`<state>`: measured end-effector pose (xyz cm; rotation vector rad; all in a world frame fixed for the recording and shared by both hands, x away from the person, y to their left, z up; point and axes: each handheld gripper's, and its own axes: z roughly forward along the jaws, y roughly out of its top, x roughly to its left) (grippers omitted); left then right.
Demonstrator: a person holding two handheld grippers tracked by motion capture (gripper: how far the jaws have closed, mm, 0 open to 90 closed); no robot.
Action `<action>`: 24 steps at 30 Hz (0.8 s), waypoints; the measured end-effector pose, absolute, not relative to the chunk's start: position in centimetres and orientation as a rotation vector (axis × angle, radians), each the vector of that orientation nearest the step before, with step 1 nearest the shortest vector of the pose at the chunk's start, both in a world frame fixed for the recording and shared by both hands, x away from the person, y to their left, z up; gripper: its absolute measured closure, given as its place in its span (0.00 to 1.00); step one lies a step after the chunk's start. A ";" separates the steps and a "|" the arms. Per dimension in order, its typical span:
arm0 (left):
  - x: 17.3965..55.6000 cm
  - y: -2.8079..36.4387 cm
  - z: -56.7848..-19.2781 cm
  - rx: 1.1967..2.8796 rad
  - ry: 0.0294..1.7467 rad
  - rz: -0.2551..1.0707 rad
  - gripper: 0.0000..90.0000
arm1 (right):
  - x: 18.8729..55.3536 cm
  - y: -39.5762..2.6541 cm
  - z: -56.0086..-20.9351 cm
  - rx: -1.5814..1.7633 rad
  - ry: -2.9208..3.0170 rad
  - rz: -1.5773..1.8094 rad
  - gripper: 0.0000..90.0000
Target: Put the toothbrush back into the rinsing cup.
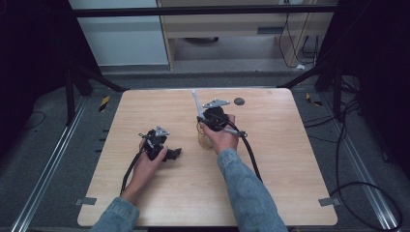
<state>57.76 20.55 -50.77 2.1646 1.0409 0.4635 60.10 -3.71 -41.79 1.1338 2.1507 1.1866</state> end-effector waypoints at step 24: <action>57.8 20.5 -50.8 2.164 1.043 0.461 0.00 | 59.8 -3.6 -41.4 1.141 2.156 1.200 0.67</action>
